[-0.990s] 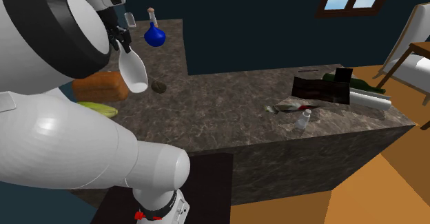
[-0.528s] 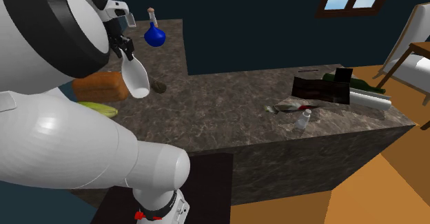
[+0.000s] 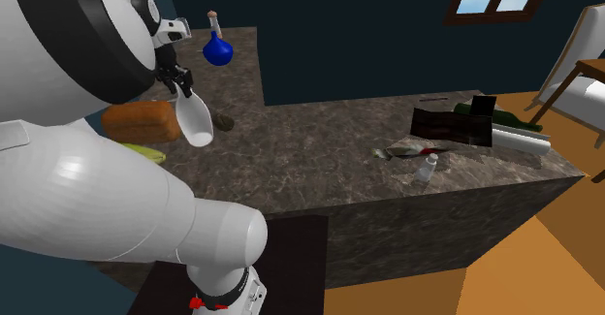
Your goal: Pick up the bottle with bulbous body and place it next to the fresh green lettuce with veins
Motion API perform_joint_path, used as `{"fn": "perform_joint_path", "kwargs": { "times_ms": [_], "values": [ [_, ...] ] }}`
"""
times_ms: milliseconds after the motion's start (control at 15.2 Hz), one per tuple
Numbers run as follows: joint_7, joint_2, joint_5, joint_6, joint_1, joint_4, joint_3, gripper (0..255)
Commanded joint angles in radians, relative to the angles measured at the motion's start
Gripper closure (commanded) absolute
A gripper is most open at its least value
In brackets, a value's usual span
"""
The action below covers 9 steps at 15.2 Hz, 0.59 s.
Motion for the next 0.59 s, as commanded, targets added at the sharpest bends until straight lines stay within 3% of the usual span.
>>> {"fn": "perform_joint_path", "kwargs": {
  "times_ms": [0, 528],
  "values": [
    [0.000, 0.002, 0.001, 0.027, 0.001, -0.024, 0.002, 255],
    [0.018, 0.039, -0.011, 0.139, -0.002, -0.102, 0.022, 255]
  ]
}}
